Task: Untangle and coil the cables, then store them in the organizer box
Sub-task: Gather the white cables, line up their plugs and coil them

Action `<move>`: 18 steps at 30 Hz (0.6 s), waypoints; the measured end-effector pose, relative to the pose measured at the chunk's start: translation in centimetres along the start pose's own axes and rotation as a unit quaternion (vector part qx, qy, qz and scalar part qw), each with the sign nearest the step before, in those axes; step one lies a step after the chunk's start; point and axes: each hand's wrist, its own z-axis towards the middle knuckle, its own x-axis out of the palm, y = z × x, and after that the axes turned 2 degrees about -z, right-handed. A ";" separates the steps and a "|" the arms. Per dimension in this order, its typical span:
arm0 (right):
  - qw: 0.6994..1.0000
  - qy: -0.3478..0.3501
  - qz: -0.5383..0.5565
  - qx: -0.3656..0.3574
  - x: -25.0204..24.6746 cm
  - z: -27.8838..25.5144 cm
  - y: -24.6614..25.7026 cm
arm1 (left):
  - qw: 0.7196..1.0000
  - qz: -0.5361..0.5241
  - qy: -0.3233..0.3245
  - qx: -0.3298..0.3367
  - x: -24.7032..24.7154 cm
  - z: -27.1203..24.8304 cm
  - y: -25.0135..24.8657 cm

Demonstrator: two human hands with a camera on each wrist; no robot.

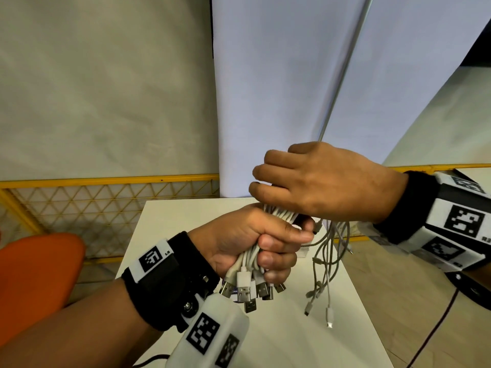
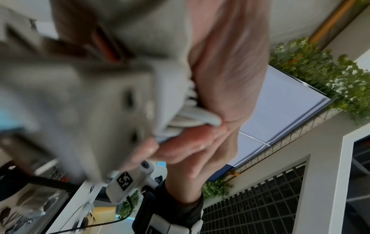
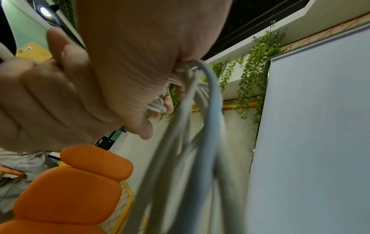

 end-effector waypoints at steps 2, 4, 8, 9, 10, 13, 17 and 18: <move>0.999 0.018 0.033 0.002 -0.3 -0.1 0.2 | 0.999 -0.010 0.034 -0.011 -0.4 0.0 0.0; 0.996 0.055 0.068 0.020 -0.8 0.0 0.4 | 0.997 -0.018 0.064 -0.031 -0.9 0.0 0.1; 0.984 0.154 0.087 0.027 -1.4 0.6 0.7 | 0.997 0.051 0.005 -0.051 -1.2 0.1 0.0; 0.980 0.178 0.082 0.028 -1.3 0.6 0.9 | 0.994 0.094 -0.042 -0.044 -1.1 0.0 -0.1; 0.977 0.199 0.073 0.033 -1.0 0.6 1.1 | 0.984 0.148 -0.096 -0.030 -0.9 -0.1 -0.2; 0.971 0.220 0.070 0.053 -0.2 0.6 1.5 | 0.926 0.301 -0.227 0.002 -0.3 -0.3 -0.5; 0.959 0.252 0.092 0.088 0.0 0.9 1.8 | 0.866 0.402 -0.297 0.002 0.7 0.1 0.6; 0.957 0.258 0.098 0.094 -0.2 1.0 1.8 | 0.856 0.419 -0.304 0.004 0.7 0.2 0.9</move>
